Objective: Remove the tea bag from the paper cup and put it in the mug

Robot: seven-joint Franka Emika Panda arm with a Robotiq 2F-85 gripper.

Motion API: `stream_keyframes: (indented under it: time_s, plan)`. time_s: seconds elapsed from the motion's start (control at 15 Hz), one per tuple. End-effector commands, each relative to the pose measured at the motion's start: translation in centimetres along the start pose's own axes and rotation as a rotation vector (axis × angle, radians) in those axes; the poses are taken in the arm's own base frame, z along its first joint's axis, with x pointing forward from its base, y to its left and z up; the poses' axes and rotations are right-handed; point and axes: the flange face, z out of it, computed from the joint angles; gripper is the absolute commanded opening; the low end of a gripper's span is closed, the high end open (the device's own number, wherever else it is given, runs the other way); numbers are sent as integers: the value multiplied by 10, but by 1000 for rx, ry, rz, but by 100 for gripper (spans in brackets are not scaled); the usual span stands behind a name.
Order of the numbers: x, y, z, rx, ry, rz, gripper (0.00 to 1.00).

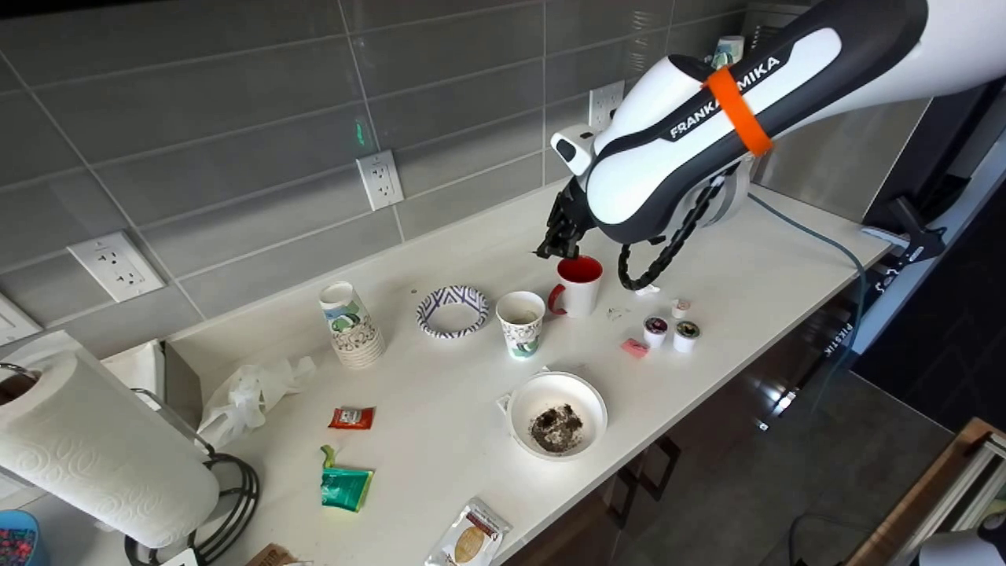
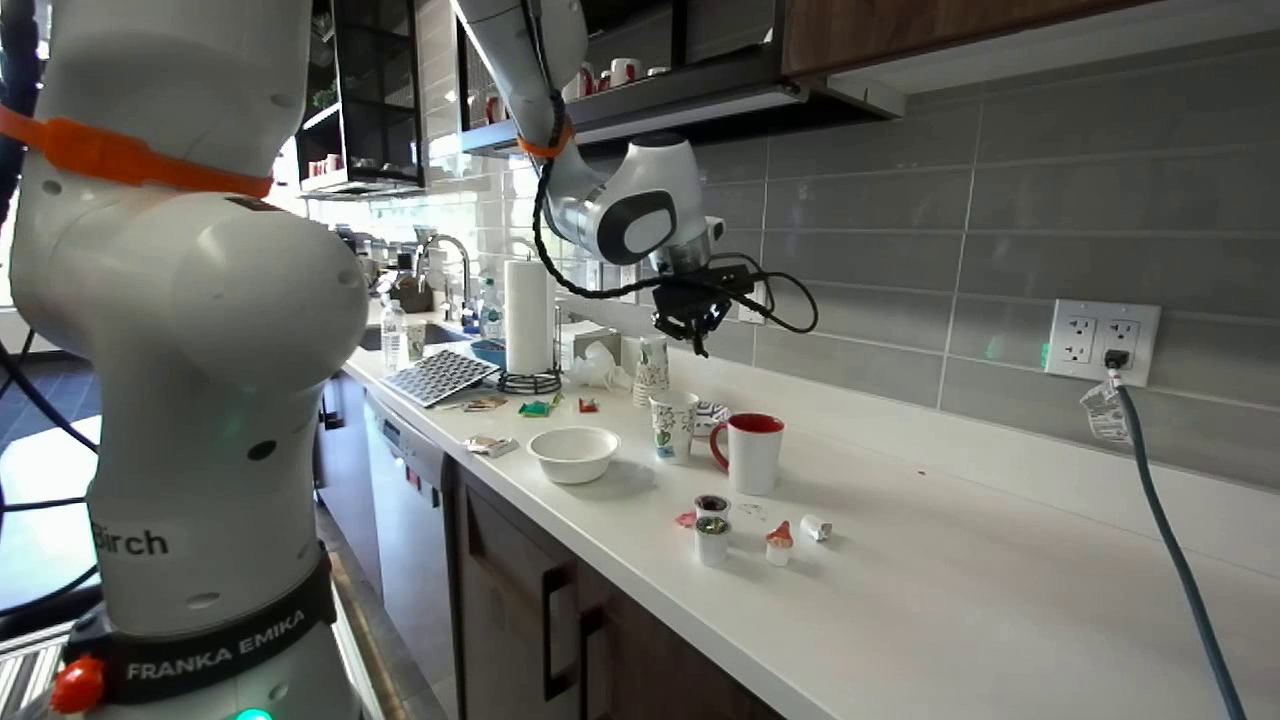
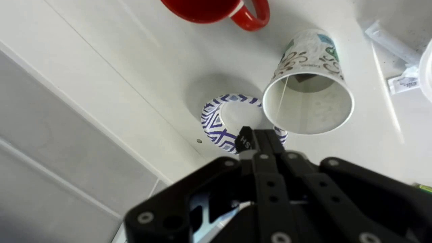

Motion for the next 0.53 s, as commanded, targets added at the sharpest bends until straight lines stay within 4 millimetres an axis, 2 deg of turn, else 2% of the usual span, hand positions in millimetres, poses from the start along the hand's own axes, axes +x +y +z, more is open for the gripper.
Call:
stream_keyframes:
  time_s: [0.0,0.47]
  plan:
    - [16,-2,-14,20,12,-17,0]
    - [30,5,-30,-4,41,-32,0]
